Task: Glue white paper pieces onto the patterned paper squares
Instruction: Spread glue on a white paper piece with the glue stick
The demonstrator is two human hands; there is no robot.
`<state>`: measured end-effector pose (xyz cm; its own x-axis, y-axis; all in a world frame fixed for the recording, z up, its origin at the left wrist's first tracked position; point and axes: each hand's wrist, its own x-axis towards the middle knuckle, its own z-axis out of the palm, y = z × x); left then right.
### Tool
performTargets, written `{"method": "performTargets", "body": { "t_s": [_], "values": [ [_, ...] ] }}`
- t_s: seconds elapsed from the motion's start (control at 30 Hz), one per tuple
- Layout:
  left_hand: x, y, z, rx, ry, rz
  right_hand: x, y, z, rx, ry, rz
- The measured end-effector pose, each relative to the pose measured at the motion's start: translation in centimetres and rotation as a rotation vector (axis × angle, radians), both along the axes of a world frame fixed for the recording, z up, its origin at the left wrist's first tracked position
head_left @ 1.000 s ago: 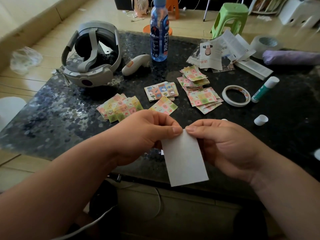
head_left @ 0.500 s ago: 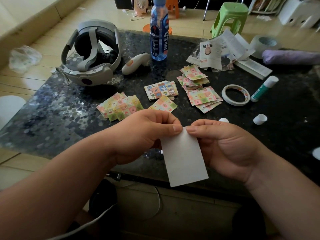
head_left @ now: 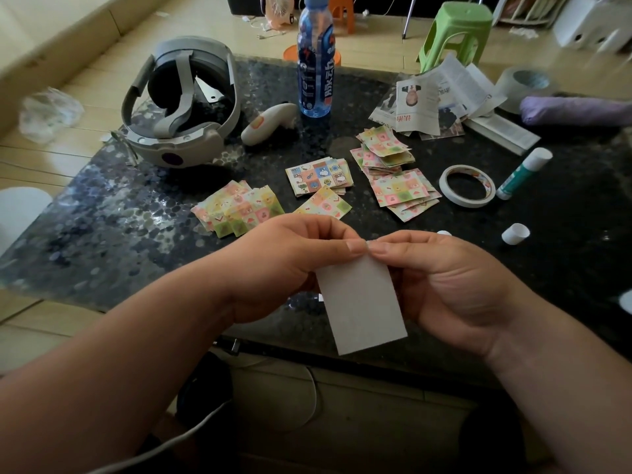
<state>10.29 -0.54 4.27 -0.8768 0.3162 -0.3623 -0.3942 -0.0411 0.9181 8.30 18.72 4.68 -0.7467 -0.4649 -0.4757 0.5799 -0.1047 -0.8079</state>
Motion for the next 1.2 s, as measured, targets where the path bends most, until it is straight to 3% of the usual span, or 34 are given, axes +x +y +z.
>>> {"method": "performTargets", "body": {
  "t_s": [0.77, 1.0, 1.2],
  "values": [
    [-0.2, -0.5, 0.4, 0.018, -0.052, 0.092, 0.6, -0.2, 0.5, 0.002, -0.069, -0.075],
    [-0.1, -1.1, -0.2, 0.023, -0.163, 0.066, 1.3, -0.4, 0.2, -0.017, -0.116, -0.227],
    [0.2, -0.4, -1.3, -0.023, -0.197, 0.136, 2.6, 0.1, -1.4, 0.118, -0.072, -0.239]
  ]
}}
